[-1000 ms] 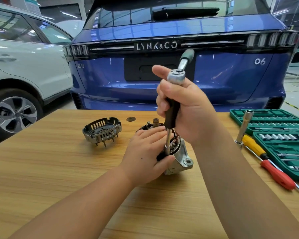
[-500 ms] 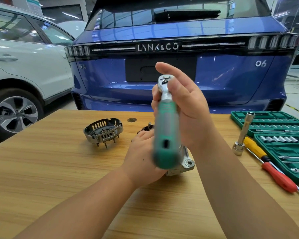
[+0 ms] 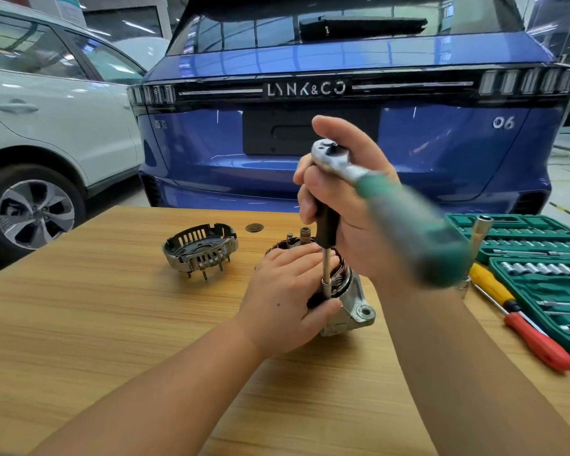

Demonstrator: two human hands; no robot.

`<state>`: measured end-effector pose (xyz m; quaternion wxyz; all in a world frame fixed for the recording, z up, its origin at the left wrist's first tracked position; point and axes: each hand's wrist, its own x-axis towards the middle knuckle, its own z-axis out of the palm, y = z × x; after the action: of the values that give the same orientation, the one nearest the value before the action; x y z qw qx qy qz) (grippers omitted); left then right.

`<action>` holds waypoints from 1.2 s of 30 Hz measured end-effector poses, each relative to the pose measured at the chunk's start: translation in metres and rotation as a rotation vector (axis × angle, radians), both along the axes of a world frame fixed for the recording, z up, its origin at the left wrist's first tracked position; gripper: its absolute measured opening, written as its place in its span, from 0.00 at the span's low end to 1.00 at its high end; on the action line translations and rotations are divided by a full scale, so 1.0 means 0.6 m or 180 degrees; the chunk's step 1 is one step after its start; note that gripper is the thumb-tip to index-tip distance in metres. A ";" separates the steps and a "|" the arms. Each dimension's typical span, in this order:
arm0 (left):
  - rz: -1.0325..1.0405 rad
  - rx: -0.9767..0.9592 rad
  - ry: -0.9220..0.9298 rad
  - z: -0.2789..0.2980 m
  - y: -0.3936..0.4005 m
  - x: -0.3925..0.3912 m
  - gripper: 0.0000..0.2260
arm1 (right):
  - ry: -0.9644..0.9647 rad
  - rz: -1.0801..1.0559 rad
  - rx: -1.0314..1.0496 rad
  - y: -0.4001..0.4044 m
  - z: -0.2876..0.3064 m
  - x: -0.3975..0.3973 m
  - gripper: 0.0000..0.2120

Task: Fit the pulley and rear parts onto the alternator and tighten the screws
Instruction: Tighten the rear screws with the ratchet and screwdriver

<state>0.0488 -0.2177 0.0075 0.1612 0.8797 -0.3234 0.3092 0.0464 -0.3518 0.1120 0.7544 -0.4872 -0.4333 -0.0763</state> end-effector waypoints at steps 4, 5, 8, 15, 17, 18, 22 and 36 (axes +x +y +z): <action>-0.0145 -0.0042 -0.0037 -0.005 0.000 0.006 0.19 | 0.0396 0.0657 0.0152 -0.008 -0.001 0.001 0.19; -0.0202 -0.0086 0.0038 -0.005 -0.001 0.008 0.19 | 0.0428 0.0705 0.0140 -0.010 0.000 0.001 0.18; -0.0246 -0.0143 0.0161 -0.006 -0.002 0.009 0.19 | 0.0557 0.0359 0.0068 -0.008 0.003 -0.003 0.20; 0.0035 0.0039 0.0089 -0.001 -0.001 -0.003 0.20 | 0.0700 -0.0901 -0.0087 -0.001 0.007 -0.005 0.08; 0.0040 0.0055 0.0071 0.000 -0.001 -0.002 0.20 | 0.0610 -0.0325 -0.0002 -0.004 0.006 -0.004 0.16; 0.0038 0.0057 0.0060 -0.001 -0.001 -0.001 0.20 | 0.0393 -0.0222 0.0013 -0.004 0.004 -0.003 0.19; -0.0005 -0.0104 -0.0188 -0.006 -0.003 0.001 0.14 | -0.0291 -0.0423 -0.0124 0.005 -0.005 0.002 0.21; 0.0020 -0.0072 -0.0037 -0.005 -0.004 -0.001 0.19 | 0.0644 -0.0827 -0.0123 -0.008 0.010 -0.001 0.07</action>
<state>0.0479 -0.2199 0.0042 0.1683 0.8770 -0.3180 0.3184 0.0457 -0.3565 0.1180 0.7685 -0.5587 -0.2899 -0.1154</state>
